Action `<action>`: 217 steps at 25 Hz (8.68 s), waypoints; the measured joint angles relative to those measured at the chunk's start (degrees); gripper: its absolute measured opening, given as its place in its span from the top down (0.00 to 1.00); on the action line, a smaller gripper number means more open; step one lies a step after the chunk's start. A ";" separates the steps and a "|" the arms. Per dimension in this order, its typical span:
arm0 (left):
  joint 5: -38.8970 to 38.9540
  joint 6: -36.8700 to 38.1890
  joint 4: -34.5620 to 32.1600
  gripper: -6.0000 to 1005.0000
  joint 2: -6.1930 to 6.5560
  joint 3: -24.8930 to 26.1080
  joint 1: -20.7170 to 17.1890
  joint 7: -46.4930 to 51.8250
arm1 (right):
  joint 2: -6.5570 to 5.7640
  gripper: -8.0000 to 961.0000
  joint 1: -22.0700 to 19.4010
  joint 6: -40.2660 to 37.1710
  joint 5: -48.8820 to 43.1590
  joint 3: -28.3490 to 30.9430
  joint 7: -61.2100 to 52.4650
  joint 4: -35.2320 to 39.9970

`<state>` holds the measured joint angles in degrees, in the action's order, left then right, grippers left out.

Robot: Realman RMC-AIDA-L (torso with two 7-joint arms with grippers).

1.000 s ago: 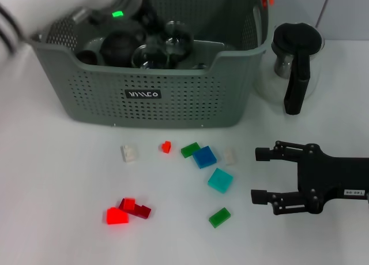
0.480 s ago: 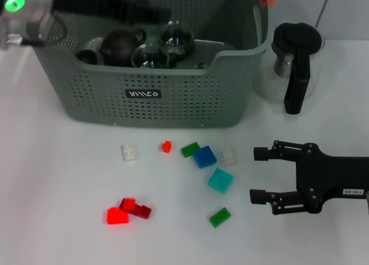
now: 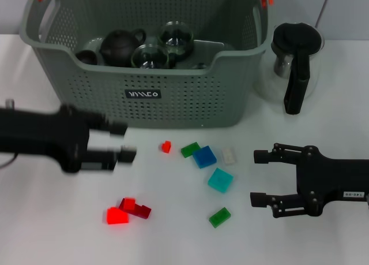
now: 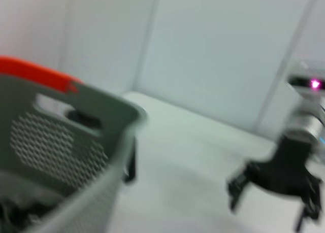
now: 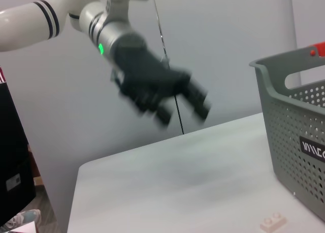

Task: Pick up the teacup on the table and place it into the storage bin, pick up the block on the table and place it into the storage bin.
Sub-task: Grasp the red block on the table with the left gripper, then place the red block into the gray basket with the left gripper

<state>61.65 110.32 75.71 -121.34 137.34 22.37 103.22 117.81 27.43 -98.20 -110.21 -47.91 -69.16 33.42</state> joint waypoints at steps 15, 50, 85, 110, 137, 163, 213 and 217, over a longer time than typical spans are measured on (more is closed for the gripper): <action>-18.85 -6.98 -2.09 0.43 -2.33 -11.82 0.54 -1.09 | 0.23 0.05 -0.18 0.29 0.00 0.01 0.17 -0.12; -27.51 -20.60 1.11 0.43 -3.03 -27.54 -2.64 1.04 | 0.05 0.05 -0.42 0.47 0.00 0.36 1.03 -1.52; -26.87 -21.97 0.20 0.49 -3.03 -28.88 -2.16 2.44 | -0.04 0.05 -0.89 0.37 0.00 0.36 1.57 -1.58; -27.77 -31.50 -1.00 0.53 -2.95 -30.57 -2.11 5.58 | -0.04 0.05 -1.62 -0.07 0.00 0.36 1.58 -1.60; -29.01 -28.26 0.64 0.57 -2.85 -26.80 -3.17 7.42 | -0.13 0.05 -1.32 -0.23 0.04 0.36 1.58 -1.51; -29.25 -28.23 -0.23 0.61 -2.94 -27.40 -2.90 7.73 | -0.17 0.05 -1.24 -0.41 0.11 0.45 1.58 -1.51; -31.45 -59.09 -25.23 0.78 1.38 -18.27 29.42 20.62 | 0.06 0.05 -0.68 -1.38 0.50 0.45 1.66 -1.50; -40.90 -61.09 -28.90 0.79 -0.17 -18.61 32.11 24.02 | 0.04 0.05 -0.61 -1.32 0.52 0.45 1.80 -1.54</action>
<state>20.75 49.23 46.81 -121.51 118.73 54.48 127.24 117.85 26.82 -99.52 -109.69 -47.46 -67.37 31.88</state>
